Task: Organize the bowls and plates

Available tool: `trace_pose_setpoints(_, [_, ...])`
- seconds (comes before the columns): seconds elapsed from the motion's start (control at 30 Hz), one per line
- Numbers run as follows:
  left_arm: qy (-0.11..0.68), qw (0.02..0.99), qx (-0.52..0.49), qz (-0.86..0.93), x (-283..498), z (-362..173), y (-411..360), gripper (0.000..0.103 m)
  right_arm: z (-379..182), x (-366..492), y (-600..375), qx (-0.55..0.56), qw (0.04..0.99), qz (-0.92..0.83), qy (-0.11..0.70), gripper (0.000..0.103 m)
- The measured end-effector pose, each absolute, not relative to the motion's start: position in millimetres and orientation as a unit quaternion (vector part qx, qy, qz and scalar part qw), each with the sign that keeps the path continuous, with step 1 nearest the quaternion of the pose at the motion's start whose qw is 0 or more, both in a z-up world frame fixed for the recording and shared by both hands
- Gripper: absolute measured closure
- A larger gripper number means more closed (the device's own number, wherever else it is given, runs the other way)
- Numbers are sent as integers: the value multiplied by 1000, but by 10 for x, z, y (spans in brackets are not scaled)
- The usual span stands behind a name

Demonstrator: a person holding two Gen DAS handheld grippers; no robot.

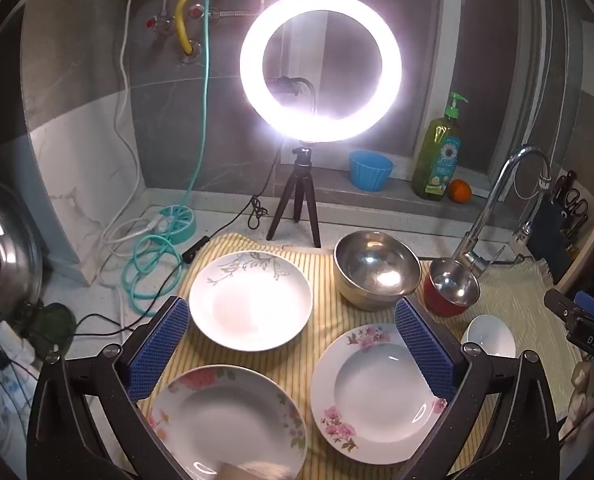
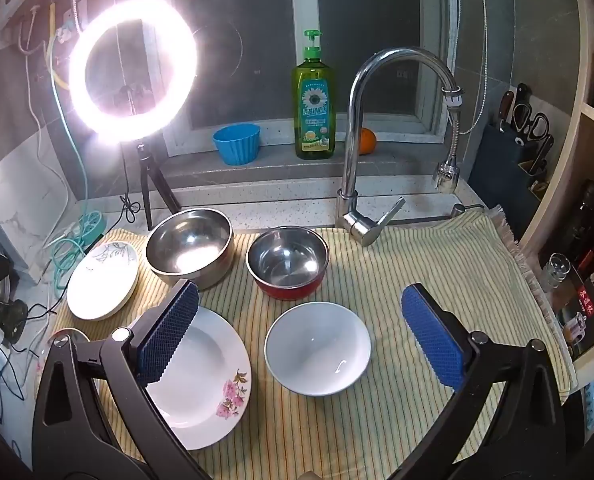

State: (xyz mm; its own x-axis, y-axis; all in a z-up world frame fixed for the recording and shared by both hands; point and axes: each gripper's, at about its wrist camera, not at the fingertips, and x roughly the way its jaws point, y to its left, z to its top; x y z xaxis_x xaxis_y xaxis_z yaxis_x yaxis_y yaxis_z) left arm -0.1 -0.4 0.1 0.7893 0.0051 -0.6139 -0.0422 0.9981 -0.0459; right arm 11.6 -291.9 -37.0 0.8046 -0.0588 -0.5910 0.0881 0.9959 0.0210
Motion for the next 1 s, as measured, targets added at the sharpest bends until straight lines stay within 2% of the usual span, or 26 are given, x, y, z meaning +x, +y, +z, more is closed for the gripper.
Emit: trace_pose_setpoints(1.0, [301,952,-58,-3,53,78,8,1,-195,192,-2794,9,959,-39,280,0])
